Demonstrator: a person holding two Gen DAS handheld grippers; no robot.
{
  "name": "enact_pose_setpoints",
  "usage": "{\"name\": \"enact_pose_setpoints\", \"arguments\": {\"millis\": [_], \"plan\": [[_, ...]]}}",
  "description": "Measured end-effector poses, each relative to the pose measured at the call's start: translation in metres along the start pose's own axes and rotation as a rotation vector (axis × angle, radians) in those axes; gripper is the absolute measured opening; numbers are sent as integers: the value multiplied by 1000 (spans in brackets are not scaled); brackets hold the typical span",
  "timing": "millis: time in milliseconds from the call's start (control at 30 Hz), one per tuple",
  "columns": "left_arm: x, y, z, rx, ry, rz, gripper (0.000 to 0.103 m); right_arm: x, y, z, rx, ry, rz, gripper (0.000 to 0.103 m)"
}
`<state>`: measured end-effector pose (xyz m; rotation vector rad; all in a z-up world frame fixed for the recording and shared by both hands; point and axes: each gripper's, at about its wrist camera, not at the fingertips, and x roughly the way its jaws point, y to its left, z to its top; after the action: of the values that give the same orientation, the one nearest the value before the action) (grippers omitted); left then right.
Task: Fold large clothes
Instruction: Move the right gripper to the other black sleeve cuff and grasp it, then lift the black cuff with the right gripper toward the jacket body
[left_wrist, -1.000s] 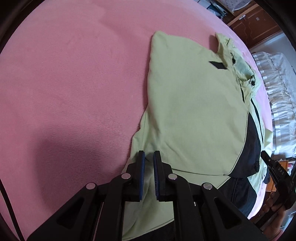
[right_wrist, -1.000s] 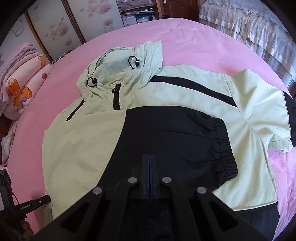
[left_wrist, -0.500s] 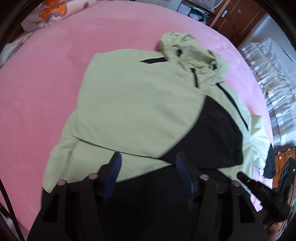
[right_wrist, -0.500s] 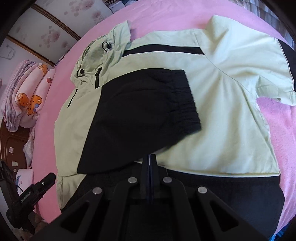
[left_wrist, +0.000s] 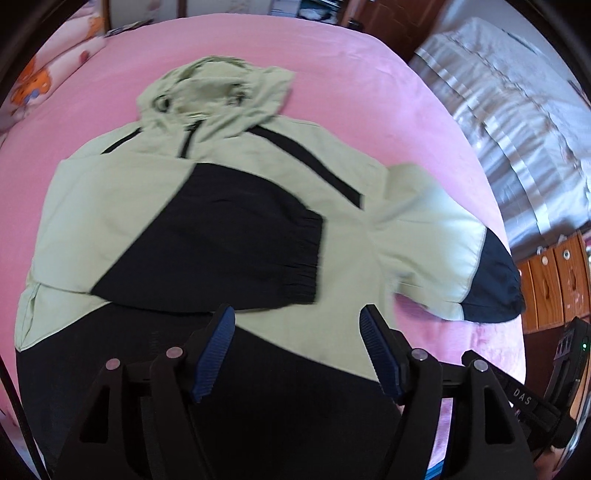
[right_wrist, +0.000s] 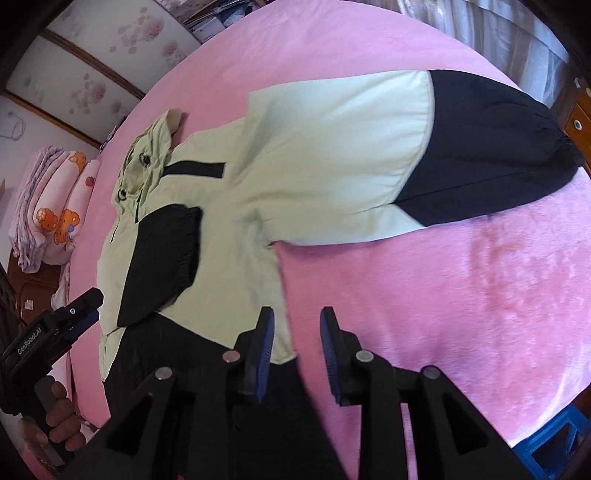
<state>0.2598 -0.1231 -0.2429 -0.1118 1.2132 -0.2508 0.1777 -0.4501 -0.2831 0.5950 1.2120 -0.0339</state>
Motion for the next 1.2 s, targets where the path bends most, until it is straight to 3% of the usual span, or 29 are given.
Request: {"name": "enact_pose_setpoints", "arguments": {"millis": [300,400,600,700,867,1200], "plan": [[25,-98,8,139,60,-13,71,-38,-121,24,223,-84,-15,30],[33,-125,11,195,75,-12,71,-43,-148,32,281,-122,-19,38],[48,-170,14,301,113,-12,71,-45,-196,43,418,-227,3,39],[54,-183,14,344,123,-14,71,-43,-213,48,457,-274,17,40],[62,-199,13,398,126,-6,71,-37,-233,57,492,-367,-31,40],[70,-189,17,342,141,-7,71,-22,-249,68,548,-528,-80,40]]}}
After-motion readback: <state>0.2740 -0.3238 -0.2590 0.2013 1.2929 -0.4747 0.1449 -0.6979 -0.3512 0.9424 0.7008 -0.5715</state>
